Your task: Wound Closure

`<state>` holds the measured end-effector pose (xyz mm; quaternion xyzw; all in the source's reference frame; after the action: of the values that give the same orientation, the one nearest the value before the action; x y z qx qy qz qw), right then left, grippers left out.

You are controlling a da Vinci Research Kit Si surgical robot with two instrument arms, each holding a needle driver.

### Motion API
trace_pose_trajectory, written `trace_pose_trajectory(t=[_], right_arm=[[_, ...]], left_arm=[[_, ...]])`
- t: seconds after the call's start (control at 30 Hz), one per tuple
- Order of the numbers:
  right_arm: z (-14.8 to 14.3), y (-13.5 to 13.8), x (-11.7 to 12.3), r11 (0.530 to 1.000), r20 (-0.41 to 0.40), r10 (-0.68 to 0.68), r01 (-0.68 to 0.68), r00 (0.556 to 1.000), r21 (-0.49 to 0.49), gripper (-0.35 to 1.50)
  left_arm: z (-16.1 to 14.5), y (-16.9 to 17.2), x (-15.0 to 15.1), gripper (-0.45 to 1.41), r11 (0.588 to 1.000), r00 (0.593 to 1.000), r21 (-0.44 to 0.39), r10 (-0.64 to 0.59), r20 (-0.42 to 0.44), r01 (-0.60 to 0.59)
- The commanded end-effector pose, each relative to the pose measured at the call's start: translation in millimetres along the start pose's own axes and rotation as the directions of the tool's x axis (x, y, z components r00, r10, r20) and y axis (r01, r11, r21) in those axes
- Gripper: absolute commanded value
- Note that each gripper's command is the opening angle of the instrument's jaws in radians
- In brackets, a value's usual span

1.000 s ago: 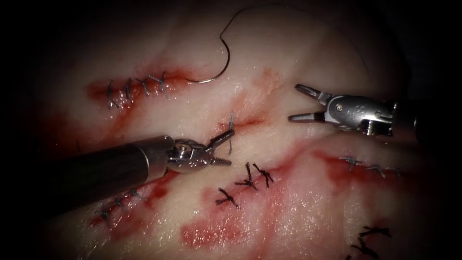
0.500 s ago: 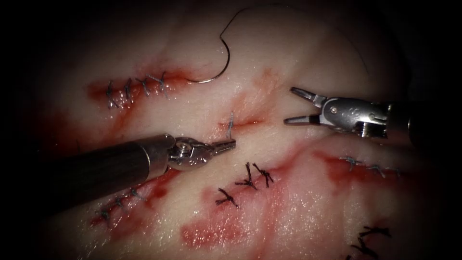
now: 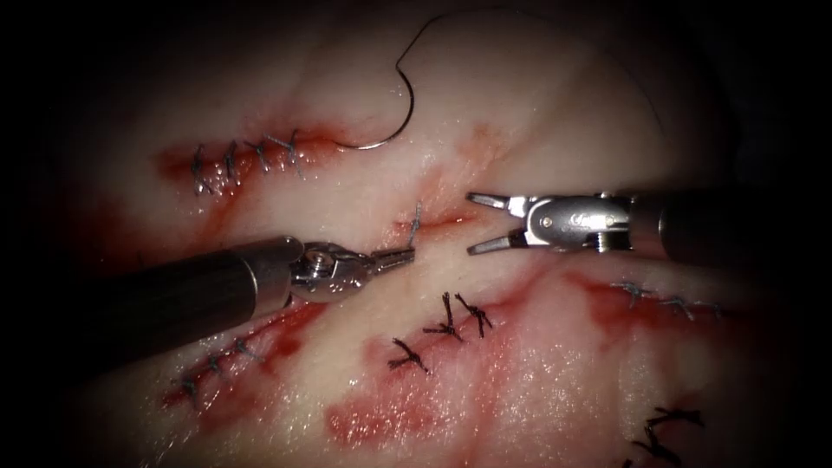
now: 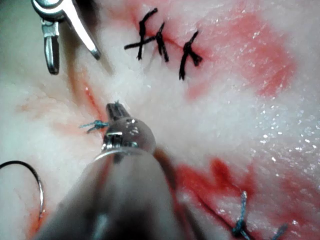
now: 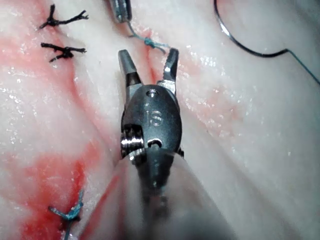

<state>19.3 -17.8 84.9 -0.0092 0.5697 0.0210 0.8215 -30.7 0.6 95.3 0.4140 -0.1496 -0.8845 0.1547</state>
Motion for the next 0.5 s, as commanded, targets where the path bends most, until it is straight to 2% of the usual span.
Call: trace_pose_trajectory(t=[0.03, 0.23, 0.3, 0.5], right_arm=[[2.4, 0.0, -0.6, 0.999, -0.018, -0.038, 0.038, 0.999, 0.015, 1.09], [4.2, -0.5, -0.8, 0.997, -0.021, -0.069, 0.070, 0.997, 0.020, 1.09], [5.7, -0.8, -1.0, 0.997, -0.014, -0.075, 0.075, 0.997, 0.013, 1.09], [8.1, -1.1, -1.8, 0.996, -0.002, -0.085, 0.085, 0.996, -0.006, 1.16]], left_arm=[[0.8, -0.4, -0.2, -0.45, 1.000, 1.000, 0.001, 0.001, -0.002, -0.001], [0.5, -0.7, -0.2, -0.45, 1.000, 1.000, -0.002, -0.001, -0.006, 0.001], [0.4, -0.8, -0.2, -0.45, 1.000, 1.000, -0.003, -0.002, -0.008, 0.002], [0.3, -0.7, -0.1, -0.45, 1.000, 1.000, -0.005, -0.002, -0.014, 0.001]])
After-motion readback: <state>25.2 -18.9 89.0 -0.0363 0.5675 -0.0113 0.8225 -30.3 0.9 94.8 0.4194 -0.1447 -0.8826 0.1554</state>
